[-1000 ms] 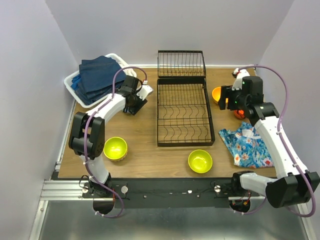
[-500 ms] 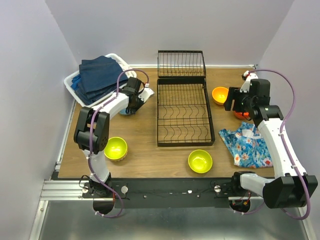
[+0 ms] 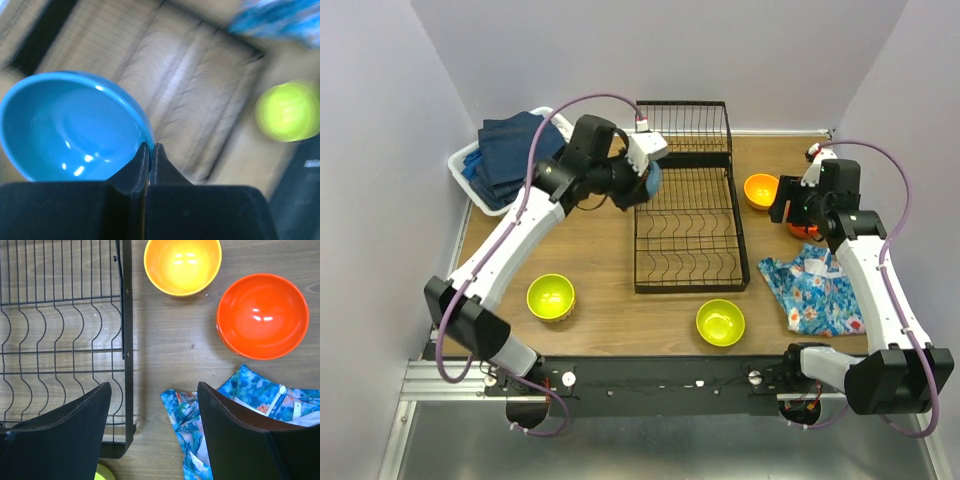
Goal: Load the bowls into the dish rack
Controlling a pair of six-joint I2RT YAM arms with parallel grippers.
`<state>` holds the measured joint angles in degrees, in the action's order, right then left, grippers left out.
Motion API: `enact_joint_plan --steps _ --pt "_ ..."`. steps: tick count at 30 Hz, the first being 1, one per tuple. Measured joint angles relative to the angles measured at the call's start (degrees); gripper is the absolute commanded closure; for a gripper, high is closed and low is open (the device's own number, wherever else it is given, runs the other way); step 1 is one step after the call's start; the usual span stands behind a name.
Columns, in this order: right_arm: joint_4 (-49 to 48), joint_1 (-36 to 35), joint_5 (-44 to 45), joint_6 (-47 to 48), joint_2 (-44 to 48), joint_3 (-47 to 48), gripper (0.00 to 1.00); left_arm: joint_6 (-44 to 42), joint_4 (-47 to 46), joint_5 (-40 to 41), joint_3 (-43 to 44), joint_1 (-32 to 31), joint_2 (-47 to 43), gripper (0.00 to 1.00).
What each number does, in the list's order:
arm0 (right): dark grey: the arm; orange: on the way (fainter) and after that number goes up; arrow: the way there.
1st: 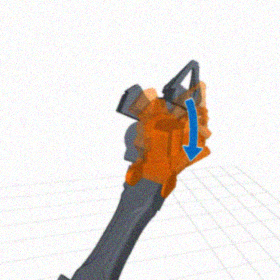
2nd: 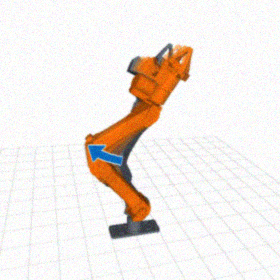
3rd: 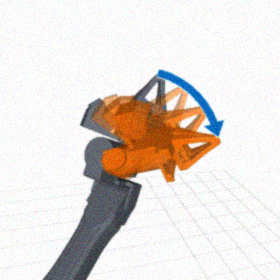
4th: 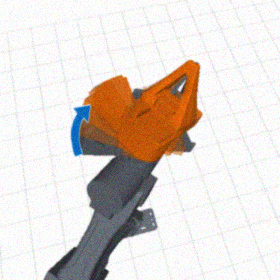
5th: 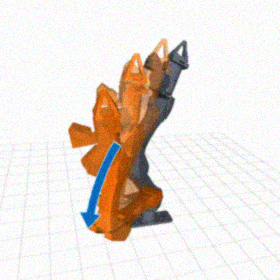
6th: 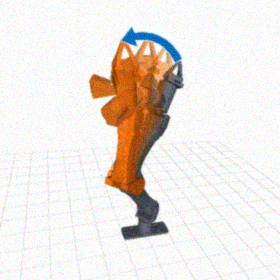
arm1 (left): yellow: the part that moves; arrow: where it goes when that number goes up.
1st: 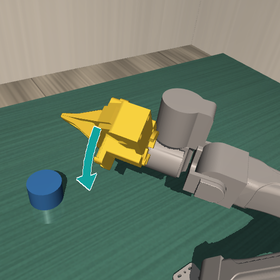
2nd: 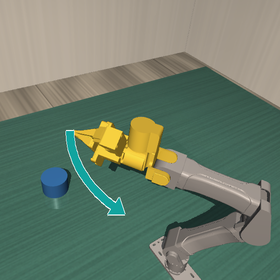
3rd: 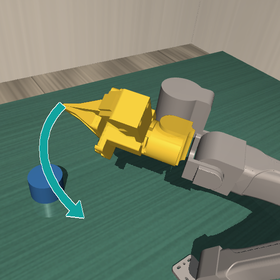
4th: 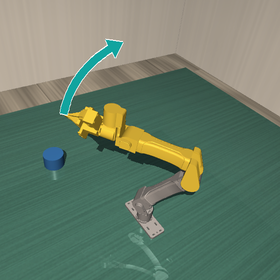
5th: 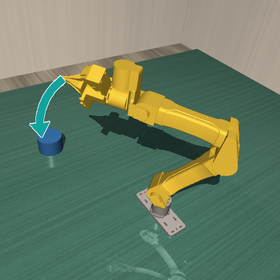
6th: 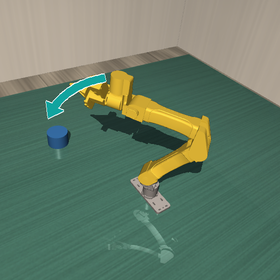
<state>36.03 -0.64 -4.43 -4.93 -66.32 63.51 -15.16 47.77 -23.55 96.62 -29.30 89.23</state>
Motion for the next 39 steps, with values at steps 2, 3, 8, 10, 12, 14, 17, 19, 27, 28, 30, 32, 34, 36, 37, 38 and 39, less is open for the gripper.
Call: enact_joint_plan --steps 2,3,8,10,12,14,17,19,27,28,30,32,34,36,37,38,39 --pt "0.0 0.0 0.0 -0.1 -0.7 0.0 0.23 6.3 -7.1 -8.3 -4.4 -2.1 -3.0 1.00" --pt "0.0 0.0 0.0 0.0 -1.1 0.0 0.23 11.9 -14.8 -12.4 -9.8 -2.3 -4.7 1.00" --pt "0.1 0.0 0.0 0.1 -2.6 0.0 0.23 40.4 -52.8 -22.0 -31.4 -2.8 -2.7 1.00" --pt "0.1 0.0 0.0 0.1 -2.7 0.0 0.23 49.8 -64.1 -22.8 -31.5 -4.0 4.3 1.00" --pt "0.1 0.0 0.0 0.0 -2.6 0.0 0.23 55.4 -70.6 -22.9 -30.8 -5.1 9.0 1.00" --pt "0.0 0.0 0.0 0.0 -2.6 -0.1 0.23 60.7 -77.4 -23.2 -28.7 -6.3 13.5 1.00" --pt "0.1 0.4 0.0 0.0 -2.6 -1.0 0.23 68.1 -86.3 -23.1 -25.2 -7.5 18.1 1.00" --pt "0.2 1.2 0.1 0.0 -2.6 -1.9 0.23 72.5 -91.6 -22.6 -24.2 -8.0 19.9 1.00" --pt "0.5 2.3 0.6 0.9 -3.1 -2.5 0.23 85.2 -109.9 -19.7 -24.7 -8.4 28.4 1.00" --pt "0.5 2.4 0.7 1.1 -3.4 -2.5 0.23 86.7 -111.8 -19.0 -24.8 -8.5 30.1 1.00" --pt "0.6 2.7 1.3 1.7 -4.3 -2.4 0.23 88.9 -114.0 -17.7 -24.9 -8.7 32.6 1.00" --pt "0.7 3.0 1.9 2.0 -4.9 -2.2 0.23 90.3 -115.3 -16.7 -24.9 -8.9 34.2 1.00" --pt "0.7 3.0 2.2 2.0 -5.3 -2.0 0.23 91.4 -116.5 -15.6 -24.8 -9.2 35.6 1.00" --pt "0.7 3.0 2.2 2.0 -5.3 -1.9 0.23 92.3 -117.1 -14.5 -24.2 -9.4 36.8 1.00" --pt "0.7 3.0 2.2 2.0 -5.3 -1.9 0.23 92.6 -117.1 -13.6 -23.8 -9.5 37.4 1.00" --pt "0.7 3.0 2.2 2.0 -5.3 -1.9 0.23 92.7 -117.0 -13.2 -23.3 -9.5 38.0 1.00" --pt "0.8 3.0 2.2 2.0 -5.4 -1.9 0.23 92.8 -116.9 -12.8 -23.1 -9.5 38.4 1.00"
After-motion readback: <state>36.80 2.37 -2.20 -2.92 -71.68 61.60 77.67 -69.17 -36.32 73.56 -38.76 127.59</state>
